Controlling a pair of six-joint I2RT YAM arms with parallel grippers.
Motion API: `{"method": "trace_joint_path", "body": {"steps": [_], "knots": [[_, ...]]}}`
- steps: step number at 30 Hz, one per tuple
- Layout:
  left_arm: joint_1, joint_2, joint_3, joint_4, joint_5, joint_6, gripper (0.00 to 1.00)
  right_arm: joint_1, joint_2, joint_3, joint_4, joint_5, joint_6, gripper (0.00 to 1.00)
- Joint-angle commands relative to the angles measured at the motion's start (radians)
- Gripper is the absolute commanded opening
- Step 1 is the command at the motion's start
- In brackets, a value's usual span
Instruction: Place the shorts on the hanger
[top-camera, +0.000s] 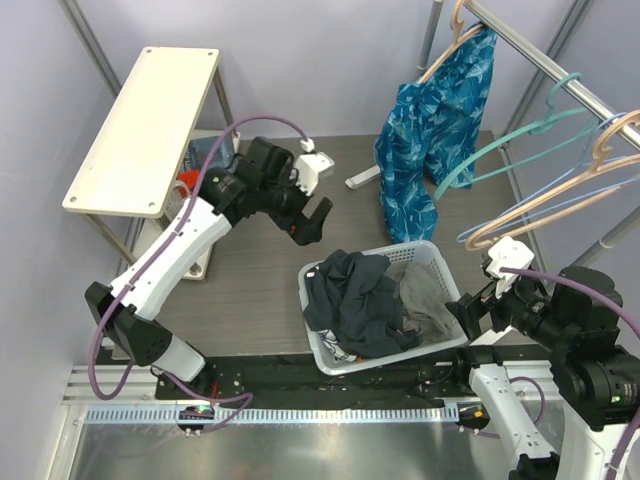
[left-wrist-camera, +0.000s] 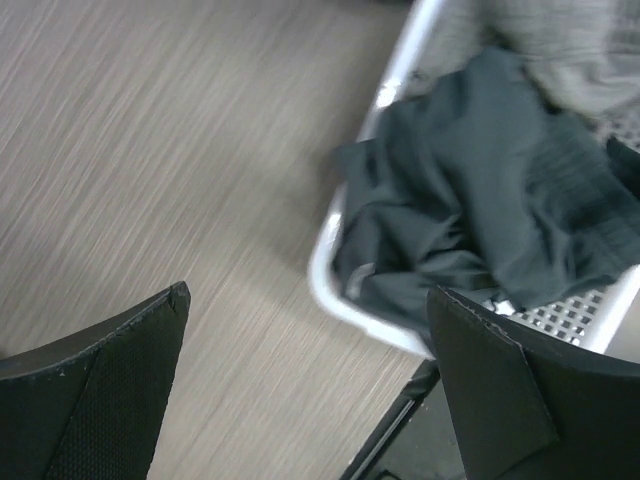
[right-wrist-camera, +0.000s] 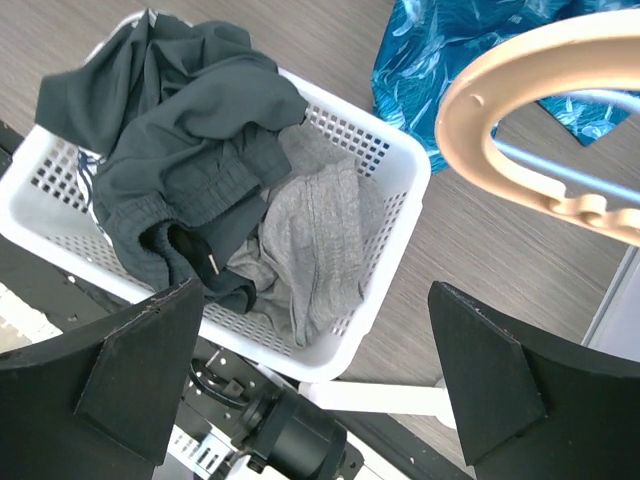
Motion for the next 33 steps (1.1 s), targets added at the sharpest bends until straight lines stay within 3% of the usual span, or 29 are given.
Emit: {"method": "trace_joint_path", "body": {"steps": [1, 3, 8, 15, 19, 22, 27, 28, 29, 33], "knots": [[-0.172, 0.005, -0.004, 0.069, -0.038, 0.063, 1.0, 0.001, 0.006, -0.031, -0.063, -0.019, -0.067, 1.0], [-0.219, 0.033, -0.005, 0.059, -0.031, 0.101, 1.0, 0.001, 0.034, -0.027, -0.118, -0.024, -0.122, 1.0], [-0.312, 0.044, -0.059, 0.141, 0.184, 0.129, 1.0, 0.001, 0.026, -0.04, -0.14, -0.049, -0.172, 0.99], [-0.525, 0.009, -0.235, 0.319, 0.224, 0.29, 1.0, 0.001, 0.025, -0.05, -0.142, -0.055, -0.182, 1.0], [-0.549, 0.073, -0.226, 0.316, 0.324, 0.329, 1.0, 0.001, 0.051, -0.037, -0.142, -0.078, -0.159, 1.0], [-0.598, 0.122, -0.23, 0.33, 0.279, 0.355, 1.0, 0.0, 0.052, -0.042, -0.14, -0.085, -0.159, 1.0], [-0.635, 0.19, -0.249, 0.362, 0.195, 0.312, 0.83, 0.001, 0.061, -0.031, -0.123, -0.096, -0.129, 1.0], [-0.636, 0.203, -0.246, 0.361, 0.136, 0.271, 0.76, 0.001, 0.061, -0.028, -0.119, -0.099, -0.123, 1.0], [-0.635, 0.228, -0.222, 0.346, 0.099, 0.254, 0.57, 0.001, 0.061, -0.026, -0.113, -0.11, -0.124, 1.0], [-0.618, 0.156, -0.226, 0.318, 0.066, 0.226, 0.27, 0.001, 0.032, -0.028, -0.102, -0.16, -0.155, 1.0]]}}
